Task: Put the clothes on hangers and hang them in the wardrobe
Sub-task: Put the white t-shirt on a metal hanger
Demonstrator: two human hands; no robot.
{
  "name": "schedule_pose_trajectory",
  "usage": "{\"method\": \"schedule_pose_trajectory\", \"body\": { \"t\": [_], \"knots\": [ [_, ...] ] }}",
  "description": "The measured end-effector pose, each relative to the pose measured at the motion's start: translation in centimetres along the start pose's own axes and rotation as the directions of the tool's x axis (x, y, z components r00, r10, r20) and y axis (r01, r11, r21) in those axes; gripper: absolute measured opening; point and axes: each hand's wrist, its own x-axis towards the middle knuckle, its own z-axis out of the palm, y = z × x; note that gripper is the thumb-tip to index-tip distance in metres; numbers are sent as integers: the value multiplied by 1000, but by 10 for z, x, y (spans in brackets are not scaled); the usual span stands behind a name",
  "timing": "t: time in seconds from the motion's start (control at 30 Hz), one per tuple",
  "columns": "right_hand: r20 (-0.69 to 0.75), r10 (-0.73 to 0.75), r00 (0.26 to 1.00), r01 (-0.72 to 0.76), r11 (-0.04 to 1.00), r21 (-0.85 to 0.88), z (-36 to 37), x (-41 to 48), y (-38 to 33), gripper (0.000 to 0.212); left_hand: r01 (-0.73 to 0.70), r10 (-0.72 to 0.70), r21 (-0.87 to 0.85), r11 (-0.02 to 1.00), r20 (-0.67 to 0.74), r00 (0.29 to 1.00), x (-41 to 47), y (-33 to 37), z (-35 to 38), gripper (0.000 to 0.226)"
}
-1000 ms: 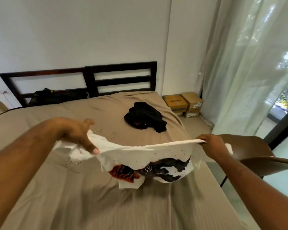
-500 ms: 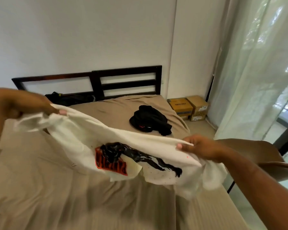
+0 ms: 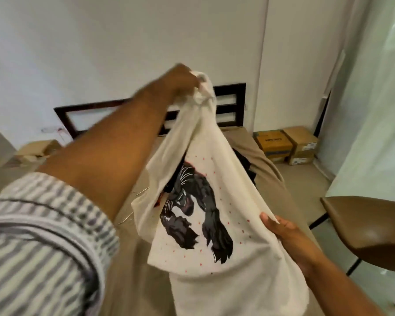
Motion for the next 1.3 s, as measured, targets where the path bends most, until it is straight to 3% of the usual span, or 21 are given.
{"method": "schedule_pose_trajectory", "body": {
  "t": [0.03,0.1,0.23,0.37,0.47,0.53,0.67,0.73,0.83,0.9,1.0,1.1,1.17,1.2,1.23,1.27,1.3],
  "knots": [
    [-59,5,998,-2,999,51,-13,1,4,38,-93,95,-36,995,82,992,3,6,31,32],
    [-171,32,985,-10,992,129,-39,2,11,35,-180,172,20,983,212,962,9,11,104,14],
    [-368,51,928,-2,991,132,-91,-5,27,22,-144,123,78,987,225,967,25,-7,218,19],
    [-497,59,866,-27,997,70,-137,-12,41,19,-154,123,106,982,257,959,21,-21,283,33],
    [-613,10,790,39,997,67,-168,-14,24,20,-140,137,9,990,171,976,22,-3,300,32],
    [-676,-14,737,113,988,103,-186,-15,-7,22,-85,102,-152,985,108,989,30,22,302,34],
    [-693,-136,708,327,933,152,-194,-29,-90,24,-127,138,-435,891,-7,990,51,77,270,31],
    [-679,-270,683,448,889,96,-186,-45,-129,29,-159,145,-560,813,-70,987,68,96,237,30],
    [-557,-481,677,565,825,-27,-158,-77,-168,59,-237,182,-657,715,-152,971,84,106,170,30],
    [-416,-606,678,614,778,-131,-126,-98,-179,53,-299,210,-684,665,-213,954,82,98,128,30],
    [-164,-669,725,594,728,-341,-64,-119,-168,44,-392,218,-702,595,-328,919,60,58,76,29],
    [207,-510,835,538,675,-505,-2,-118,-136,41,-429,164,-689,584,-417,894,22,-23,37,24],
    [395,-237,888,438,699,-565,24,-95,-114,45,-370,83,-652,662,-427,900,-9,-98,28,21],
    [393,-98,914,326,753,-571,39,-74,-74,50,-309,15,-622,720,-431,902,-29,-138,26,21],
    [315,-73,946,225,850,-477,18,-43,5,49,-228,-60,-596,770,-424,904,-48,-177,26,24],
    [241,3,970,137,816,-562,21,35,108,42,-109,-155,-559,822,-404,902,-69,-223,27,26],
    [221,5,975,135,780,-611,18,94,204,55,9,-237,-504,864,-390,890,-90,-265,32,28]
  ]
}}
